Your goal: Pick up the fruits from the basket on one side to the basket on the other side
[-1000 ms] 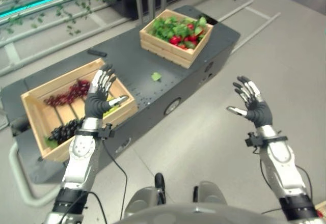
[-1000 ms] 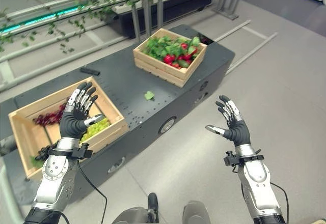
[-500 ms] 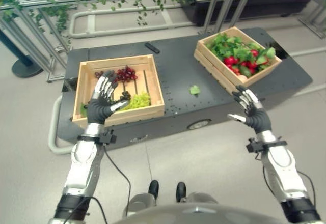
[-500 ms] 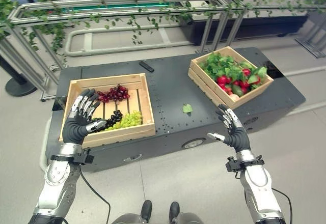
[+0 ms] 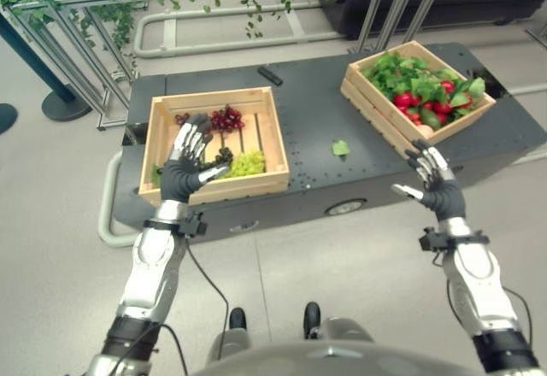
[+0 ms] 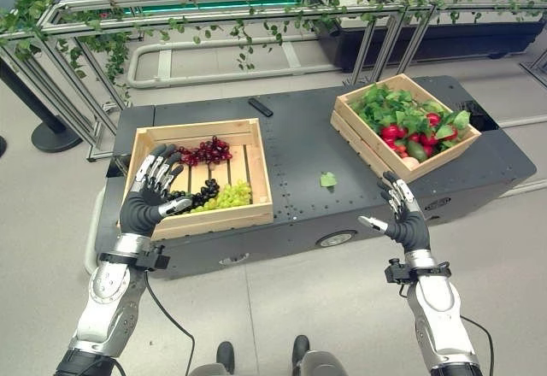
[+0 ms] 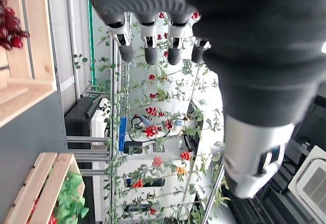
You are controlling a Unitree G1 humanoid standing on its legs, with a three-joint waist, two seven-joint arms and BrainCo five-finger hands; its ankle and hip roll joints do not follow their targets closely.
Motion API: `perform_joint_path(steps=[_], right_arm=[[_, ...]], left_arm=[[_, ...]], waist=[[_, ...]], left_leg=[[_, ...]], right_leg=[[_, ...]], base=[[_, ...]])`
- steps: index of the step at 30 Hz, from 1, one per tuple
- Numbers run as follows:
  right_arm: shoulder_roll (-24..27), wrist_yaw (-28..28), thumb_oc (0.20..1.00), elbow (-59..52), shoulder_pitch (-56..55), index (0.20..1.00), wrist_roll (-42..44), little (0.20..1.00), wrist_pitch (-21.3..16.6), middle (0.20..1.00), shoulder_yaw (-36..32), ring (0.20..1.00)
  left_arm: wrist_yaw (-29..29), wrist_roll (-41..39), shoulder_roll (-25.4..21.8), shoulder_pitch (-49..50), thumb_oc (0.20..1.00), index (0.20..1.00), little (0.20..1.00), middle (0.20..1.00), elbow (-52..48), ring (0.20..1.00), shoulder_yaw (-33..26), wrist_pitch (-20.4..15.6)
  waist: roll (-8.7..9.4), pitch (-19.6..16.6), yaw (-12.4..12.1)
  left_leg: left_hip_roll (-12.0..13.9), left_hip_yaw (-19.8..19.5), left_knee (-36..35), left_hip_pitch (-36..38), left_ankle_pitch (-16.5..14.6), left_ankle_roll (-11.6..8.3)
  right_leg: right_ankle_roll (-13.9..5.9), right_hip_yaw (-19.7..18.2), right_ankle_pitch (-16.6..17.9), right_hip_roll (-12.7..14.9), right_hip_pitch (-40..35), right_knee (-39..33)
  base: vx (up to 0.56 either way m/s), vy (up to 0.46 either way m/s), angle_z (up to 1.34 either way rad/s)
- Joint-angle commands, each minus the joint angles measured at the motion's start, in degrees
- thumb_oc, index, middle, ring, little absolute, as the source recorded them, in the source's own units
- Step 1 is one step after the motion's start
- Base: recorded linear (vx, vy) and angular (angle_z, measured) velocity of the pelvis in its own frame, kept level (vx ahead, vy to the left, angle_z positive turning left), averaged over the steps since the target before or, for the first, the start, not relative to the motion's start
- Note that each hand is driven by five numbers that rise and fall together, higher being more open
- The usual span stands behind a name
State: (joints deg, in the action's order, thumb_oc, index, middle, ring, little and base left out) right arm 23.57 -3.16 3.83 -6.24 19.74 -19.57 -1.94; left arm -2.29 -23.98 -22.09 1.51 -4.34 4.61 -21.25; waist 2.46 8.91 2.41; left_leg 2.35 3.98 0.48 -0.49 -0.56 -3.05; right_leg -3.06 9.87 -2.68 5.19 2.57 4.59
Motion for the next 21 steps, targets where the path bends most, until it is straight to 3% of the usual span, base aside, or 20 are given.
perform_joint_path(steps=[1, 10, 21], right_arm=[[0.9, 0.6, 1.000, -0.3, 2.8, 1.000, -0.9, 1.000, -3.0, 1.000, -0.7, 1.000], [-0.1, 1.4, 1.000, 0.6, 2.2, 1.000, -1.8, 1.000, -2.8, 1.000, -0.1, 1.000], [-1.9, 4.3, 1.000, 13.6, 1.7, 1.000, -5.4, 1.000, -1.8, 1.000, 2.3, 1.000]], left_arm=[[0.1, -1.6, -1.2, -0.5, 1.000, 1.000, 1.000, 1.000, -0.3, 1.000, -1.9, -2.7], [0.7, -1.1, -1.3, 0.4, 1.000, 1.000, 1.000, 1.000, 0.8, 1.000, -1.8, -2.4], [1.6, 4.9, -0.6, 2.6, 1.000, 1.000, 1.000, 1.000, 21.4, 1.000, -0.1, -1.3]], waist=[[1.65, -1.5, -0.6], [1.72, -2.7, -0.2], [1.09, -3.1, 0.4]], left_leg=[[-0.2, -0.2, 5.2, -0.7, -4.8, 0.30], [-1.1, 0.7, 2.6, 1.3, -4.8, 1.31], [-1.5, 1.7, -1.0, 3.6, -3.6, 1.71]], right_leg=[[-3.60, -0.5, -0.7, 1.1, -2.2, 0.8], [-4.66, -1.6, -0.1, 1.8, -2.3, 0.8], [-5.33, -2.3, 0.5, 1.9, -2.2, 0.3]], base=[[0.05, 0.089, -0.12], [0.02, 0.063, -0.07], [0.00, 0.032, -0.08]])
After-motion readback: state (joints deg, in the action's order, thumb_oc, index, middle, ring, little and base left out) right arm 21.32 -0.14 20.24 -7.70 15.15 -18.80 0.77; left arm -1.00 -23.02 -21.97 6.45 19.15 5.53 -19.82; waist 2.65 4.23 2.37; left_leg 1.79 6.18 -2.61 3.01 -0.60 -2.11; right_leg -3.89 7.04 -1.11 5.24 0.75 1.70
